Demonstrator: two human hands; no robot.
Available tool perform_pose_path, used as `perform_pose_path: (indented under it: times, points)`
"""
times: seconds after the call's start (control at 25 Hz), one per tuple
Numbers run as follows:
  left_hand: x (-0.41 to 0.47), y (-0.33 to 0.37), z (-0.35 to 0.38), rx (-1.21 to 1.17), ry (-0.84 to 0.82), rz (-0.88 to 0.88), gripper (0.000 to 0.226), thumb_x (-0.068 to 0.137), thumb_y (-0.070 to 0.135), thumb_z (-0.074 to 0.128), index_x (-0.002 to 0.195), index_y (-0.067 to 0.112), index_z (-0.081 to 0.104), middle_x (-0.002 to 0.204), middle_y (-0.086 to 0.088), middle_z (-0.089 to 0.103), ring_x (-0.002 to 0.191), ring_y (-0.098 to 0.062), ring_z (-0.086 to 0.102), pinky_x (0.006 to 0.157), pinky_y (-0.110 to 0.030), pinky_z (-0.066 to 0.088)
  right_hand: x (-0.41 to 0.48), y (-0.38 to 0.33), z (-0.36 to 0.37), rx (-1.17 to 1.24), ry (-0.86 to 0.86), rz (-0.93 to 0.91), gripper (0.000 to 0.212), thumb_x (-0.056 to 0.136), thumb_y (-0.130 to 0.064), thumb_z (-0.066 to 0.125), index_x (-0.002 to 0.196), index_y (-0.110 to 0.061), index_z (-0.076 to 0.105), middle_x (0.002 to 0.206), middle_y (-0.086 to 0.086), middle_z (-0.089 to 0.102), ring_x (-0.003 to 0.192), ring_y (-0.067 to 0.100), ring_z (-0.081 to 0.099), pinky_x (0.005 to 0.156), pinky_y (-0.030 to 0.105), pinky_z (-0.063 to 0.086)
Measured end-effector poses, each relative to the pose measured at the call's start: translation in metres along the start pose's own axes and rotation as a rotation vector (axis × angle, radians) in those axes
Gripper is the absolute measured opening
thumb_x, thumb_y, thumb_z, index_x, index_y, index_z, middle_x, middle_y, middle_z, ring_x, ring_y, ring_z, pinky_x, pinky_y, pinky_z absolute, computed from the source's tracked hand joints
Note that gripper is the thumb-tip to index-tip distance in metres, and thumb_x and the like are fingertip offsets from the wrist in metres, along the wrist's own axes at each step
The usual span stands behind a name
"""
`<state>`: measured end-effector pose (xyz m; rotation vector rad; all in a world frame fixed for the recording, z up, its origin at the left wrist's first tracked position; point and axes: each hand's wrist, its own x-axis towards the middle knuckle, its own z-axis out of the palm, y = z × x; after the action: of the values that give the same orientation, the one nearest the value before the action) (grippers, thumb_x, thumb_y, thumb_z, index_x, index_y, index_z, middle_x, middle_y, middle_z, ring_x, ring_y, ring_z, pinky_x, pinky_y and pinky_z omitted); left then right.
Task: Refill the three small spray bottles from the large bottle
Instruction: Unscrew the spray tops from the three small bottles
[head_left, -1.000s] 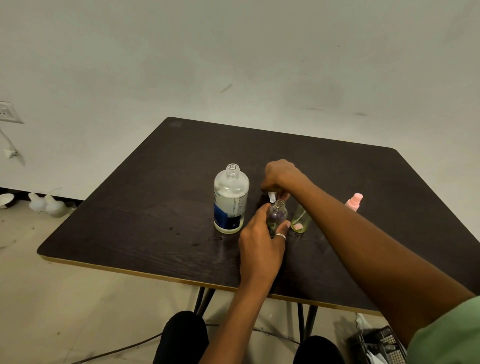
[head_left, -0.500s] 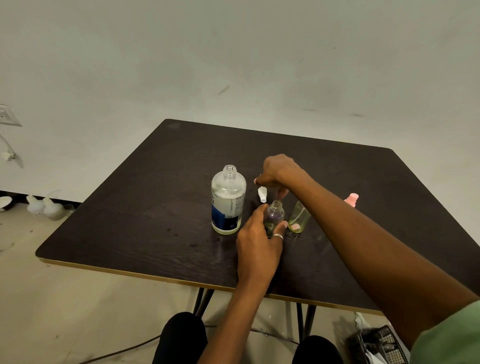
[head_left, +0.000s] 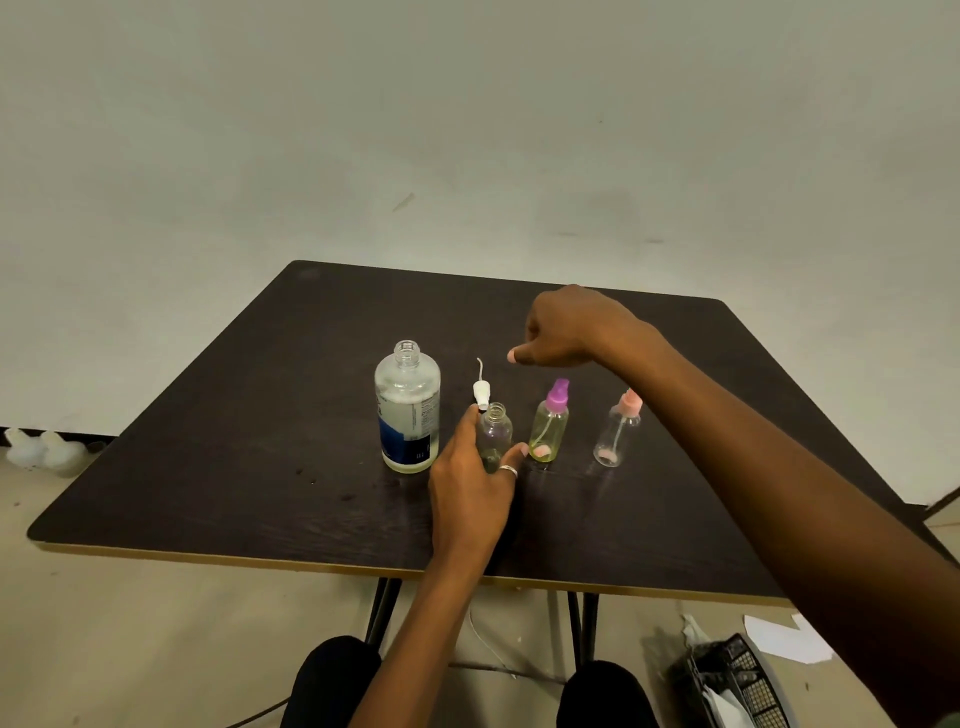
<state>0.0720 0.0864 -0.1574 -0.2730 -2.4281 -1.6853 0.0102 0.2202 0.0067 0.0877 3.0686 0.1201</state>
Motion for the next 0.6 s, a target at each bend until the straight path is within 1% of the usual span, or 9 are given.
perform_pose_path:
  times: [0.12,0.16,0.24,0.28,0.36,0.48,0.6]
  points:
    - [0.0,0.002,0.0,0.015,0.002,0.001,0.069,0.083,0.028,0.078,0.144,0.018,0.047,0.13,0.003,0.063,0.107,0.005,0.049,0.077,0.005,0.033,-0.015,0.011,-0.002,0.009,-0.086,-0.064,0.039,0.088,-0.053,0.06,0.097,-0.018,0.074,0.095,-0.001,0.072,0.088,0.016,0.064,0.083,0.035,0.053]
    - [0.0,0.002,0.0,0.015,0.002,0.0,0.069,0.083,0.027,0.078,0.144,0.018,0.047,0.13,0.003,0.063,0.108,0.004,0.05,0.078,0.004,0.034,-0.02,0.013,-0.001,0.026,-0.12,-0.078,0.037,0.087,-0.052,0.062,0.099,-0.019,0.074,0.097,-0.003,0.072,0.09,0.015,0.064,0.085,0.035,0.053]
    - [-0.001,0.002,0.0,0.016,-0.002,-0.007,0.072,0.083,0.03,0.078,0.146,0.017,0.044,0.134,0.002,0.062,0.115,-0.002,0.054,0.087,-0.004,0.036,-0.027,0.015,0.002,0.05,-0.171,-0.086,0.036,0.083,-0.049,0.069,0.104,-0.02,0.072,0.101,-0.003,0.07,0.094,0.016,0.063,0.088,0.035,0.052]
    - [-0.002,0.002,0.0,0.013,-0.004,-0.014,0.075,0.083,0.031,0.078,0.147,0.017,0.042,0.135,0.001,0.06,0.119,-0.006,0.054,0.09,-0.01,0.038,-0.029,0.015,0.005,0.051,-0.176,-0.086,0.035,0.081,-0.046,0.072,0.106,-0.021,0.072,0.102,-0.003,0.07,0.095,0.016,0.063,0.088,0.036,0.053]
    - [-0.003,0.003,0.0,0.012,0.0,-0.024,0.078,0.083,0.031,0.078,0.149,0.016,0.039,0.138,0.0,0.059,0.123,-0.008,0.053,0.093,-0.014,0.038,-0.031,0.015,0.014,0.04,-0.158,-0.09,0.032,0.079,-0.037,0.076,0.107,-0.02,0.071,0.102,-0.003,0.07,0.094,0.017,0.063,0.086,0.035,0.053]
    - [-0.007,0.002,0.001,0.02,0.011,-0.026,0.084,0.082,0.032,0.079,0.151,0.014,0.036,0.142,-0.002,0.056,0.13,-0.013,0.051,0.098,-0.017,0.039,-0.032,0.014,0.023,0.043,-0.107,-0.091,0.02,0.079,-0.022,0.077,0.098,-0.018,0.073,0.096,-0.002,0.071,0.087,0.015,0.064,0.077,0.029,0.053]
    - [-0.024,0.006,0.001,0.072,0.069,-0.05,0.086,0.081,0.033,0.08,0.152,0.014,0.035,0.148,-0.006,0.05,0.138,-0.019,0.045,0.106,-0.026,0.039,-0.033,0.013,0.027,0.051,-0.089,-0.093,0.012,0.08,-0.015,0.076,0.092,-0.015,0.074,0.092,0.0,0.071,0.083,0.015,0.066,0.075,0.028,0.055]
